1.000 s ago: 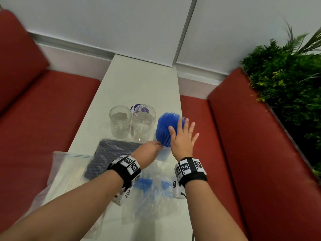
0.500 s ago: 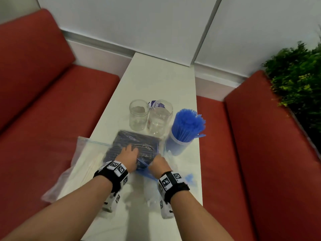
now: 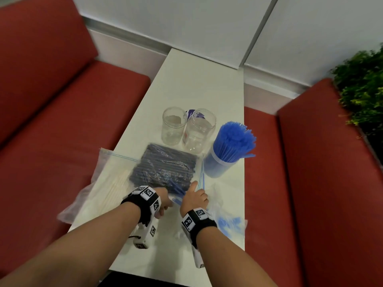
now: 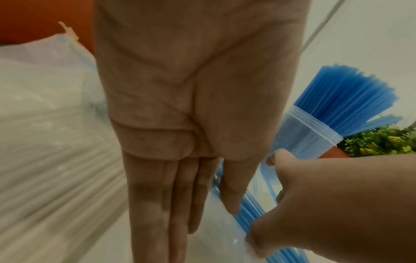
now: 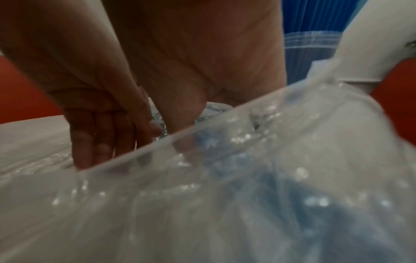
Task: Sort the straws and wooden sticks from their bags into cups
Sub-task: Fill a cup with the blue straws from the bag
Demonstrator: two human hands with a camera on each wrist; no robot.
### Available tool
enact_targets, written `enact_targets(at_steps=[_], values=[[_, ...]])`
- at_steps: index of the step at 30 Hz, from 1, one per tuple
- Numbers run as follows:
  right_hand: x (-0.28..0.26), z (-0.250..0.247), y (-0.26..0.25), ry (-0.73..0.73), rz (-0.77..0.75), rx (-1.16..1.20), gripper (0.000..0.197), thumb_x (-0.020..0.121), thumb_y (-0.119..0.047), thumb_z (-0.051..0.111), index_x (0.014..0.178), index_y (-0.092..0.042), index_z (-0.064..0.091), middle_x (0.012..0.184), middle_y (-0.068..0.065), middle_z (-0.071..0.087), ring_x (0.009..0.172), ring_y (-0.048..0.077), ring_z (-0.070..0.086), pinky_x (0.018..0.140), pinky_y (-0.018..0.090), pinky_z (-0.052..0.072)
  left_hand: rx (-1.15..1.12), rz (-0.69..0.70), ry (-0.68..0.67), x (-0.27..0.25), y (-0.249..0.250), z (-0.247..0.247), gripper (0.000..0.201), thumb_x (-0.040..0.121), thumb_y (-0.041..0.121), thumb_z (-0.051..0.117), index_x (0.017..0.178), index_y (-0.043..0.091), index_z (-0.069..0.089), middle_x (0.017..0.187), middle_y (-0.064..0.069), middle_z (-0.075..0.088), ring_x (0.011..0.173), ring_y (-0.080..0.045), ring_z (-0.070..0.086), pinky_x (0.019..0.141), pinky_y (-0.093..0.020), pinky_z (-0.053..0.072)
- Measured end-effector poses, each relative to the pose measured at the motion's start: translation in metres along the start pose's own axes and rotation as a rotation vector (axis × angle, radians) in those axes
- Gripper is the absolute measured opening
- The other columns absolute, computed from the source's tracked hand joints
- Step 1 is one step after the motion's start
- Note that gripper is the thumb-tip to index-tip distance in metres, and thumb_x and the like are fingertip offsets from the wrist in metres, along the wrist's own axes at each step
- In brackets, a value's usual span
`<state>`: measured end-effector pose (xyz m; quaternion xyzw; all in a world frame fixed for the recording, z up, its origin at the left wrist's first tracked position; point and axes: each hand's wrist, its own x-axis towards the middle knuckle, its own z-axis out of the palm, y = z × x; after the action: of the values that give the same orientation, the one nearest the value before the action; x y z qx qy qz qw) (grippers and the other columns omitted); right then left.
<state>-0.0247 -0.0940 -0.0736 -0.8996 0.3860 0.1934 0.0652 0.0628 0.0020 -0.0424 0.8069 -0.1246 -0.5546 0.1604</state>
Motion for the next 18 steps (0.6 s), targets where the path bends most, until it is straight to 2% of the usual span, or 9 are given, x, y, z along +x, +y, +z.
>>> enact_targets(at_steps=[3,6,8,10,12,14,16,18], values=[[0.002,0.003,-0.002,-0.05,0.06,0.026,0.074,0.106,-0.015,0.044,0.164,-0.013,-0.002,0.15,0.032,0.034,0.135,0.042,0.044,0.111,0.044,0.039,-0.275,-0.061,-0.112,0.005,-0.001,0.016,0.032,0.097,0.025,0.057,0.101,-0.007,0.06,0.087,-0.021,0.072,0.065,-0.031,0.07,0.059,-0.036,0.06],[0.004,0.007,-0.001,-0.058,0.095,0.092,0.077,0.105,-0.011,0.048,0.164,-0.012,-0.002,0.151,0.027,0.032,0.135,0.037,0.042,0.105,0.039,0.046,-0.429,-0.073,-0.121,0.011,-0.002,0.032,0.018,0.094,0.011,0.059,0.083,-0.003,0.061,0.072,-0.018,0.068,0.058,-0.028,0.067,0.054,-0.038,0.059],[0.004,0.006,0.003,-0.077,0.117,0.13,0.082,0.104,-0.016,0.056,0.163,-0.013,-0.001,0.152,0.023,0.034,0.136,0.035,0.041,0.107,0.041,0.044,-0.528,-0.091,-0.129,0.015,-0.003,0.042,0.018,0.091,0.0,0.058,0.073,-0.001,0.06,0.056,-0.013,0.063,0.048,-0.024,0.062,0.051,-0.032,0.057],[0.005,0.004,0.01,-0.118,0.139,0.176,0.092,0.099,-0.022,0.067,0.163,-0.011,0.0,0.153,0.021,0.032,0.14,0.035,0.038,0.112,0.042,0.038,-0.643,-0.106,-0.12,0.015,-0.003,0.047,0.024,0.09,-0.006,0.056,0.067,0.0,0.057,0.048,-0.013,0.057,0.04,-0.02,0.055,0.045,-0.025,0.048],[0.007,0.001,0.017,-0.154,0.185,0.23,0.096,0.095,-0.024,0.073,0.161,-0.008,0.005,0.156,0.02,0.028,0.143,0.035,0.034,0.116,0.041,0.035,-0.653,-0.088,-0.127,0.013,0.0,0.049,0.026,0.088,-0.008,0.055,0.065,0.002,0.053,0.054,-0.013,0.051,0.044,-0.02,0.048,0.047,-0.024,0.04],[0.008,0.0,0.022,-0.181,0.229,0.27,0.089,0.094,-0.025,0.073,0.159,-0.008,0.014,0.156,0.019,0.03,0.144,0.035,0.034,0.117,0.042,0.035,-0.608,-0.034,-0.101,0.014,0.003,0.047,0.028,0.087,-0.005,0.056,0.062,0.005,0.051,0.055,-0.012,0.046,0.048,-0.019,0.041,0.051,-0.026,0.037],[0.008,0.004,0.026,-0.19,0.234,0.287,0.079,0.096,-0.024,0.069,0.156,-0.008,0.02,0.154,0.018,0.034,0.143,0.035,0.036,0.116,0.042,0.037,-0.556,0.036,-0.046,0.013,0.01,0.042,0.028,0.089,0.001,0.057,0.063,0.006,0.051,0.056,-0.012,0.047,0.051,-0.021,0.045,0.054,-0.029,0.042],[0.008,0.007,0.031,-0.171,0.209,0.304,0.062,0.098,-0.017,0.063,0.15,-0.008,0.031,0.15,0.017,0.041,0.139,0.035,0.04,0.112,0.04,0.04,-0.571,0.106,0.0,0.016,0.016,0.036,0.022,0.093,0.007,0.057,0.071,0.004,0.056,0.065,-0.012,0.053,0.059,-0.023,0.055,0.059,-0.031,0.053]])
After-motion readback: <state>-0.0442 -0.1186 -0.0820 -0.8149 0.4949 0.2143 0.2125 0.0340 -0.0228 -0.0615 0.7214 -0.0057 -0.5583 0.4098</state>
